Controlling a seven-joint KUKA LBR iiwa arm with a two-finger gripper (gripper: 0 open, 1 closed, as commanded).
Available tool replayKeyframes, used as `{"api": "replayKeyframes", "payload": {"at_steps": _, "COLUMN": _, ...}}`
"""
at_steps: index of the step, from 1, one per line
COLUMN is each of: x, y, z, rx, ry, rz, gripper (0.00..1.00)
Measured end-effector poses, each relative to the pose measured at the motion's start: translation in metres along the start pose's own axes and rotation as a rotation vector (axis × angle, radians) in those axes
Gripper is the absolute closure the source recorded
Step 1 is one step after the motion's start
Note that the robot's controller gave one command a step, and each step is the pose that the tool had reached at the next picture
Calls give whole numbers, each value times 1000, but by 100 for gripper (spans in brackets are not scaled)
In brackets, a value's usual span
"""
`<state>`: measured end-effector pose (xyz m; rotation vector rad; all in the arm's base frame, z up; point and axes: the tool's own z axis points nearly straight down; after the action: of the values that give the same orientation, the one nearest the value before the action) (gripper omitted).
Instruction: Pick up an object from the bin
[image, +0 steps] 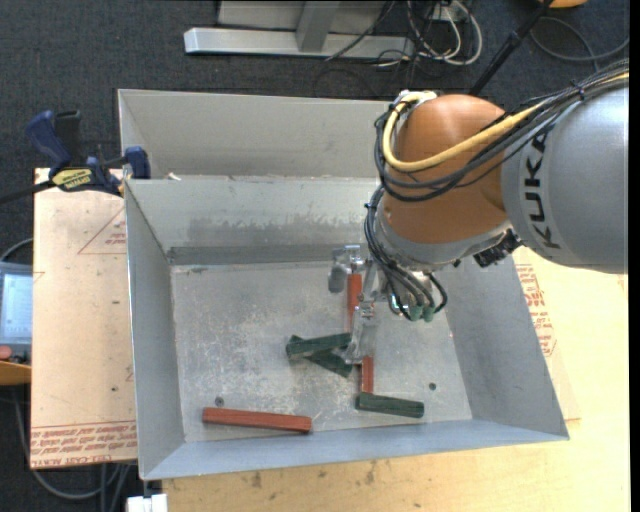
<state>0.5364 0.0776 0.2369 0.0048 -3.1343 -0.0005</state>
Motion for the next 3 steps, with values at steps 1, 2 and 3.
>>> {"api": "replayKeyframes", "payload": {"at_steps": 1, "x": -19, "y": -28, "z": 171, "rx": -1, "ry": -2, "rz": 224, "gripper": 0}}
{"api": "replayKeyframes", "payload": {"at_steps": 2, "x": -9, "y": -31, "z": 136, "rx": -2, "ry": -9, "rz": 314, "gripper": 0}}
{"api": "replayKeyframes", "payload": {"at_steps": 3, "x": -3, "y": -33, "z": 136, "rx": -2, "ry": -7, "rz": 446, "gripper": 0}}
